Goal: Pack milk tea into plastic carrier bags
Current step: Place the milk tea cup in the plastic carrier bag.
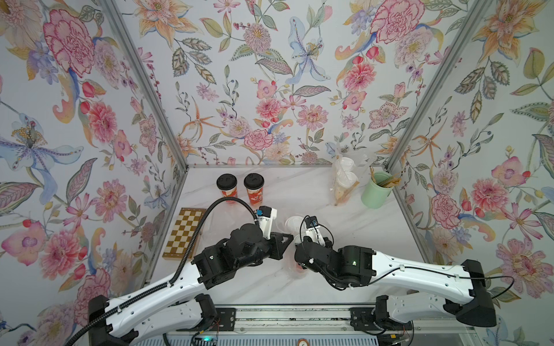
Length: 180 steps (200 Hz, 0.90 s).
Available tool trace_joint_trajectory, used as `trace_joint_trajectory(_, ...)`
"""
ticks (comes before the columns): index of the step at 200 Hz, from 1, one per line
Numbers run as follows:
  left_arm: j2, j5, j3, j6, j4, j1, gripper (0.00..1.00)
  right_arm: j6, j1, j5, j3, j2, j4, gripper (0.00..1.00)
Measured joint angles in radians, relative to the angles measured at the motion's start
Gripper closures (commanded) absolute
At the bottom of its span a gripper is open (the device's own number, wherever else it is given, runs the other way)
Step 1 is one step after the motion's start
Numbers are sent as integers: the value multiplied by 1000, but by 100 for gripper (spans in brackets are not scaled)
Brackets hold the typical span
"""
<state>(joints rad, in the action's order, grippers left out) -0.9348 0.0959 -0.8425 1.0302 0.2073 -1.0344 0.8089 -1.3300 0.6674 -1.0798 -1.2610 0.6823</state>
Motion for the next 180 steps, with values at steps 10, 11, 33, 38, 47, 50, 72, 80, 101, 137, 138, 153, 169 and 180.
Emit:
trace_joint_trajectory(10, 0, 0, 1, 1, 3, 0, 100, 0, -4, 0, 19, 2, -22, 62)
trace_joint_trajectory(11, 0, 0, 1, 1, 3, 0, 100, 0, -4, 0, 22, 2, -24, 62)
trace_joint_trajectory(33, 0, -3, 1, 3, 10, 0, 100, 0, -6, 9, 51, 5, -69, 58)
trace_joint_trajectory(38, 0, -4, 1, 3, 10, 0, 100, 0, -6, 11, 56, 5, -79, 57)
trace_joint_trajectory(47, 0, -7, 1, 3, 12, 0, 100, 0, -6, 14, 65, 5, -94, 54)
trace_joint_trajectory(50, 0, -7, 1, 3, 14, 0, 100, 0, -6, 14, 68, 5, -99, 52)
trace_joint_trajectory(72, 0, -23, 0, 3, 26, 0, 100, -1, -6, 13, 74, 5, -115, 35)
trace_joint_trajectory(80, 0, -32, -1, 3, 36, 0, 100, -3, -5, 10, 74, 6, -118, 29)
trace_joint_trajectory(101, -1, -59, -6, 0, 86, 0, 98, -18, 5, -25, 72, 19, -115, 23)
trace_joint_trajectory(137, -4, -103, -26, -12, 176, 0, 93, -55, 63, -114, 13, 53, -84, 22)
trace_joint_trajectory(138, -4, -104, -26, -12, 177, 0, 93, -55, 64, -116, 11, 55, -84, 22)
trace_joint_trajectory(153, -4, -109, -32, -19, 195, 2, 88, -77, 100, -159, -28, 87, -84, 22)
trace_joint_trajectory(169, -4, -111, -41, -30, 211, 6, 82, -100, 139, -201, -64, 120, -79, 23)
trace_joint_trajectory(180, -4, -112, -48, -31, 217, 9, 76, -114, 168, -229, -93, 138, -71, 24)
